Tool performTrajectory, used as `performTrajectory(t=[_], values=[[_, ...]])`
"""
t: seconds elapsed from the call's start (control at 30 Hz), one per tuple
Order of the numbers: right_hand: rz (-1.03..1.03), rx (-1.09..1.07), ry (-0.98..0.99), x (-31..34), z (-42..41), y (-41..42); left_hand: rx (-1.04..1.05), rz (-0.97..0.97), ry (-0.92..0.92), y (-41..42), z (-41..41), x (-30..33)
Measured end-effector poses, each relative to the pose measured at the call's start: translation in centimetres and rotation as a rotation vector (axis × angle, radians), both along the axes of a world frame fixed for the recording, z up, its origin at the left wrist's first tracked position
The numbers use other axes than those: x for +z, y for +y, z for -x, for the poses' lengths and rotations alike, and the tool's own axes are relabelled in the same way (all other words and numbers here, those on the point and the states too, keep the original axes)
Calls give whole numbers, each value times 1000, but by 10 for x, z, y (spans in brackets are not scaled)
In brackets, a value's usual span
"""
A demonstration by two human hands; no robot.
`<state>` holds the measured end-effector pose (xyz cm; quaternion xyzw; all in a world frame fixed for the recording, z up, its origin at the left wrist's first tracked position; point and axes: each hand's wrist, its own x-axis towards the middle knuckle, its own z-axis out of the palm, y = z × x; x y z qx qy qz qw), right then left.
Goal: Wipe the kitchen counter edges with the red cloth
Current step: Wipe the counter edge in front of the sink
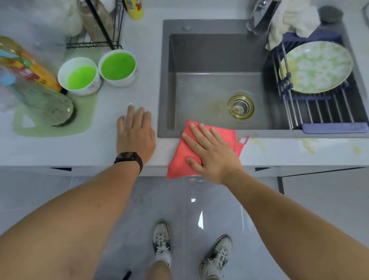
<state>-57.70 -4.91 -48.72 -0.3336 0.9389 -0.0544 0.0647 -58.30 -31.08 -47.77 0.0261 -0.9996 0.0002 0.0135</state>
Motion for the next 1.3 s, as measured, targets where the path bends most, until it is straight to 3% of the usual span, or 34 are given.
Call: performTrajectory(t=[0.1,0.23,0.37,0.53,0.7,1.0,1.3], values=[[-7,-55,-10,2,-4,34,-17,-28,-25,27,8,8],[-2,-129,-15,4,-3,82,-63,-256,-11,108,27,17],[2,-163,-6,0,-1,118,-125,-313,-108,180,32,7],[35,-198,9,-1,0,166,-70,-376,-66,196,27,-8],[13,-208,-29,0,2,192,-88,-288,-39,200,27,-4],[92,-249,16,-4,6,174,-55,-186,-55,202,31,-10],[23,-256,-34,5,43,152,-51,-136,-97,204,33,-9]])
